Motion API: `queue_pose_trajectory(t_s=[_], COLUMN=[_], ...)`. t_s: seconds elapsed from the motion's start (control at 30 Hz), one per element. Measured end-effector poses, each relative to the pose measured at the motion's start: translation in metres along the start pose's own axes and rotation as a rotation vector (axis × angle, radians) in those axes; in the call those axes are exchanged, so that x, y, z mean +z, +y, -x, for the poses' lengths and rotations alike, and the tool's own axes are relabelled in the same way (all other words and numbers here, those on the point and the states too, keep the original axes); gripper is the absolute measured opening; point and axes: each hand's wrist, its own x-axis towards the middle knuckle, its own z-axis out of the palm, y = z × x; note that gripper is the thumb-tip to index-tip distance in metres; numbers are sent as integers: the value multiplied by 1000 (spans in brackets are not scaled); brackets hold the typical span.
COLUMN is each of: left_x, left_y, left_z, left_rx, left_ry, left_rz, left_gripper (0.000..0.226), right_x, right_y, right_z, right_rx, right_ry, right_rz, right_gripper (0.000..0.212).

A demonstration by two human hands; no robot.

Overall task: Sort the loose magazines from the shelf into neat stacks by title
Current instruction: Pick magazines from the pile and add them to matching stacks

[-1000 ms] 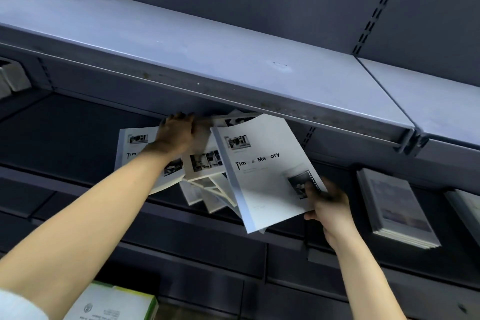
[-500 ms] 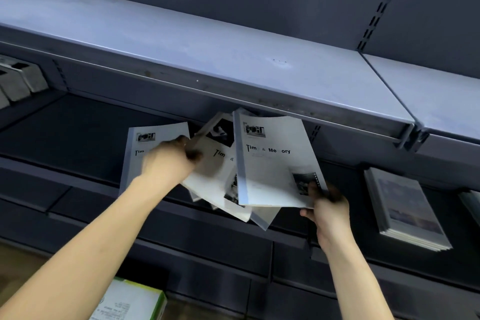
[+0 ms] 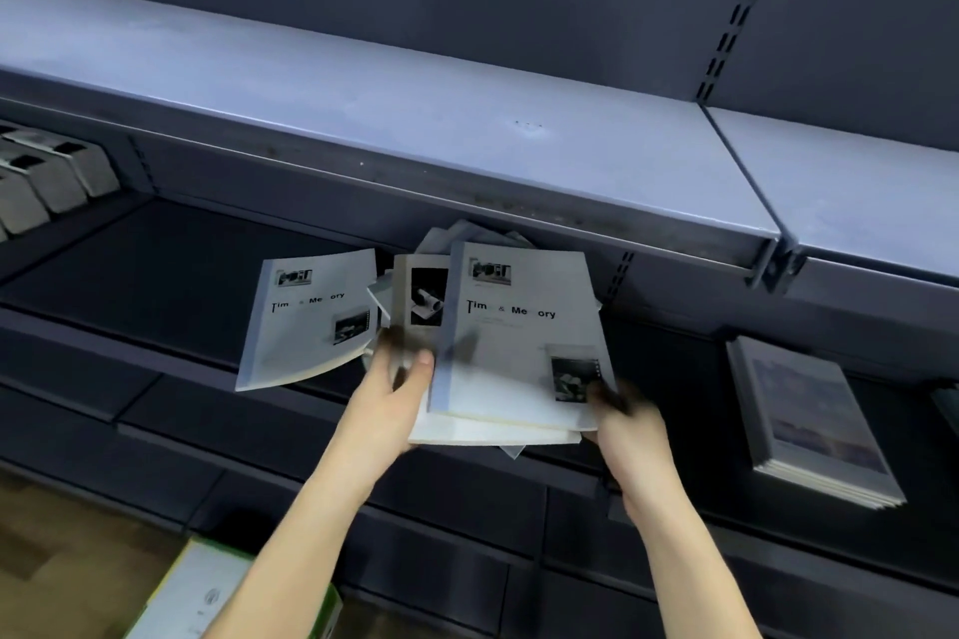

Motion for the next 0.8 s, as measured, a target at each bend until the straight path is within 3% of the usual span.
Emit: queue_pose_trajectory(t_s=[0.2,0.4,0.63,0.8], left_x=[13,6,20,29], left_y=[3,-9,-18,-23], left_z=[15,20,32,34], left_rx=[49,63,14,1], left_ry=[-13,-207,-35,71], left_rz=[18,67,13,-64], left_gripper=[74,77,52,48], right_x=[0,-5,2,4], right_y=[-1,3,8,13], right_z=[8,25,36,41], right_rx=[-1,52,107,10], right_ry=[-126,-196,-256,-144], right_rz=[47,5,-80,42], right_gripper=[19,23,15,11])
